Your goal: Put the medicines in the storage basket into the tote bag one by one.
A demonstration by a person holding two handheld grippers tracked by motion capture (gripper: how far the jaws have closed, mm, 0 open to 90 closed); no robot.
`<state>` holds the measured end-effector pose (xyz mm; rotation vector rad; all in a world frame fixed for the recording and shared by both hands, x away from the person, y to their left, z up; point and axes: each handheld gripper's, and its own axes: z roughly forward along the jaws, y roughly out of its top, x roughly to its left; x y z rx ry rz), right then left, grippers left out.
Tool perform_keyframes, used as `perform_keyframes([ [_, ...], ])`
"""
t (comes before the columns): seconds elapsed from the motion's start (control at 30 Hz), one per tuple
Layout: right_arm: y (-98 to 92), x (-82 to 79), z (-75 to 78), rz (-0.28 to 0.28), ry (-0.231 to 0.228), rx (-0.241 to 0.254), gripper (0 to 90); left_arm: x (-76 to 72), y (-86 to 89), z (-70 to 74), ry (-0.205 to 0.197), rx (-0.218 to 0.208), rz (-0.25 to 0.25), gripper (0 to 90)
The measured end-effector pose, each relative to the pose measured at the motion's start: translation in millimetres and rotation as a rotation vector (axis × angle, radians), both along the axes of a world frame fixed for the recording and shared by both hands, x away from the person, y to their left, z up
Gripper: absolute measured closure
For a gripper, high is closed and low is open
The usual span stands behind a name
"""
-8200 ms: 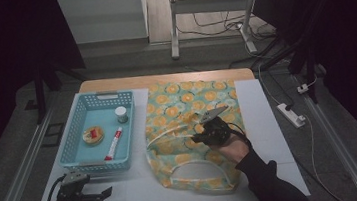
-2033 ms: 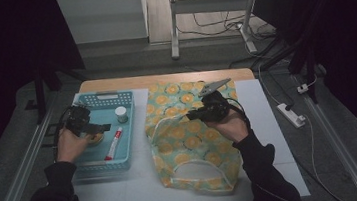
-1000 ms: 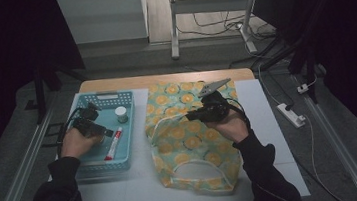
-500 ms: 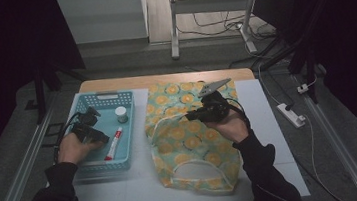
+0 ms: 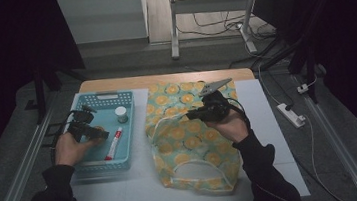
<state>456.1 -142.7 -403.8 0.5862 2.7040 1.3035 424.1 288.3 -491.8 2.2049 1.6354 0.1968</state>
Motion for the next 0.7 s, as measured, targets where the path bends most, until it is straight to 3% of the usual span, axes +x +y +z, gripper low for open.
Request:
perform_keyframes([
  [0.3, -1.0, 0.6, 0.0, -0.005, -0.007, 0.002, 90.0, -13.4, -6.6, 22.4, -0.111, -0.064, -0.072, 21.2],
  [0.7, -1.3, 1.9, -2.0, -0.011, -0.011, 0.006, 90.0, -29.2, -26.2, 41.6, -0.184, -0.116, -0.161, 21.2],
])
